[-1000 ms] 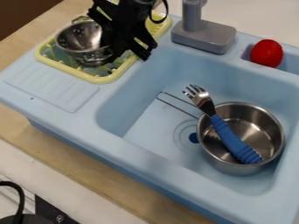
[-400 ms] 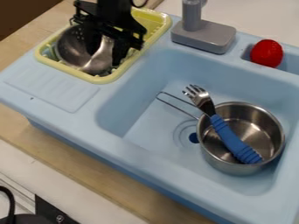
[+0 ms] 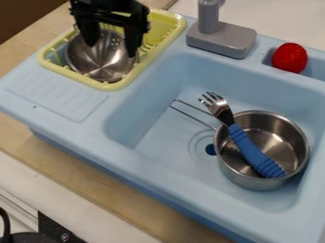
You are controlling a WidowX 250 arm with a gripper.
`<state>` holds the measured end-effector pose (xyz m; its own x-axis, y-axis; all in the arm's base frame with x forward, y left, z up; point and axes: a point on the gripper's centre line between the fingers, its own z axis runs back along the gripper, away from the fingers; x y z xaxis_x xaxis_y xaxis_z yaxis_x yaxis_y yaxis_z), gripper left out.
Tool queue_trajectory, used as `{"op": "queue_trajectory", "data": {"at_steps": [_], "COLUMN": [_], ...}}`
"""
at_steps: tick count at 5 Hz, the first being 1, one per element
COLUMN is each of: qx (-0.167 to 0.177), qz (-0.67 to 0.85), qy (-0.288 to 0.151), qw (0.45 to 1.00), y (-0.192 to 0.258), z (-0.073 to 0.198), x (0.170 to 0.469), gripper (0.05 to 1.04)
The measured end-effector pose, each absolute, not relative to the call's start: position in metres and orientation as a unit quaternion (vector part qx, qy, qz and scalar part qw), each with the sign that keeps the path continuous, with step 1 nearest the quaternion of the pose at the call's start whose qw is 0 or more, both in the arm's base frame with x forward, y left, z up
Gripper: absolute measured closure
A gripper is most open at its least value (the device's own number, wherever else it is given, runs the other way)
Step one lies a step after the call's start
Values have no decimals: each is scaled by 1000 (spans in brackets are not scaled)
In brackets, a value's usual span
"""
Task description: Move the metal sieve to the basket
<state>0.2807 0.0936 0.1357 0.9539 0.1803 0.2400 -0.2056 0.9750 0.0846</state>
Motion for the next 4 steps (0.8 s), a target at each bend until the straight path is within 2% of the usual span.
{"op": "queue_trajectory", "data": {"at_steps": [1,2,3,4], "qx": [52,43,28,11], "qz": [109,106,97,70], "qy": [-140,-136,-125,-96], "qw": [983,984,987,993], "y": [87,79,63,46], "z": [150,151,148,148], "x": [277,276,274,265], "gripper": [87,87,87,87]}}
